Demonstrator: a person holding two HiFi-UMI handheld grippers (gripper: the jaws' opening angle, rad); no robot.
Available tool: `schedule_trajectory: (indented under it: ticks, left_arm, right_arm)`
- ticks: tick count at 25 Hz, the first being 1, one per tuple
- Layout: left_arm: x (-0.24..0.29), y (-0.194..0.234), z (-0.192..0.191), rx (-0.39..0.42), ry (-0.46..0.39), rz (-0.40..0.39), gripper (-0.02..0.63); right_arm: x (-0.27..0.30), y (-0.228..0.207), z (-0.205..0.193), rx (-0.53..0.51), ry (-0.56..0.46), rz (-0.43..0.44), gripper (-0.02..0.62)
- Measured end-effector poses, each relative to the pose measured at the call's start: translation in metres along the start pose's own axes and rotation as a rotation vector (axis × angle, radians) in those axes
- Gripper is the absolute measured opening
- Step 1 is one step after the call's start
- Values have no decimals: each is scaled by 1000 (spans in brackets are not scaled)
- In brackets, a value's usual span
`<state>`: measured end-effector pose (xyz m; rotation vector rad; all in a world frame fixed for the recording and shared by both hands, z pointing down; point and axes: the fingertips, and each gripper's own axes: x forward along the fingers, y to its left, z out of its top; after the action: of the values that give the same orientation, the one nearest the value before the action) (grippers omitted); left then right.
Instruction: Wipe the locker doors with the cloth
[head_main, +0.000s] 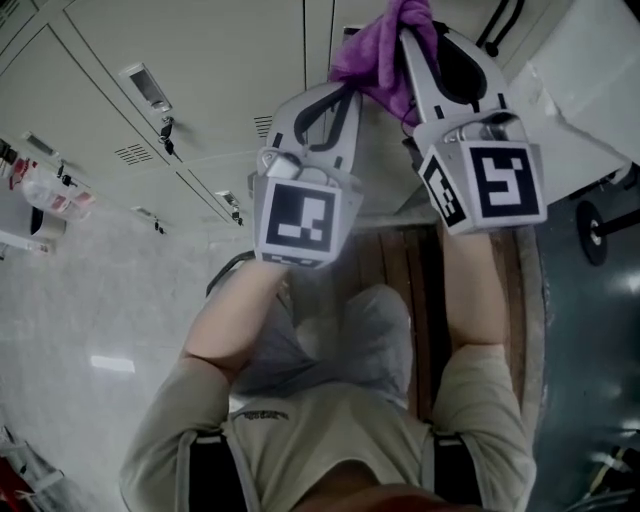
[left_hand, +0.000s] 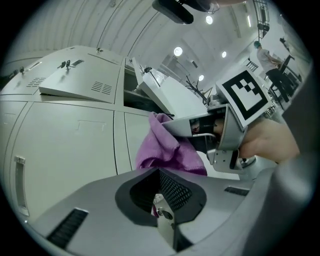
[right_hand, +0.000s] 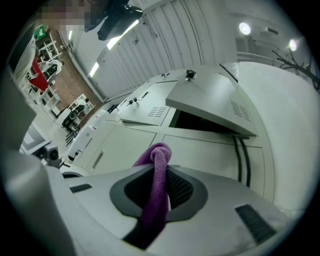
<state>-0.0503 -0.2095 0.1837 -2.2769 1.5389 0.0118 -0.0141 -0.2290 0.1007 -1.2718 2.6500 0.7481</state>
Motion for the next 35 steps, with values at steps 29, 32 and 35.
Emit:
schedule_trajectory:
  ticks: [29, 32, 35]
  left_arm:
    - [21, -13, -26, -38, -1, -35, 3]
    - [27, -21, -27, -49, -9, -51, 3]
    - [33, -29, -27, -58, -17, -69, 3]
  right_arm:
    - [-24, -69, -116, 12, 213, -200, 52]
    - [-35, -87, -123, 2, 229, -239, 53]
    - [-43, -103, -127, -4, 246, -271, 54]
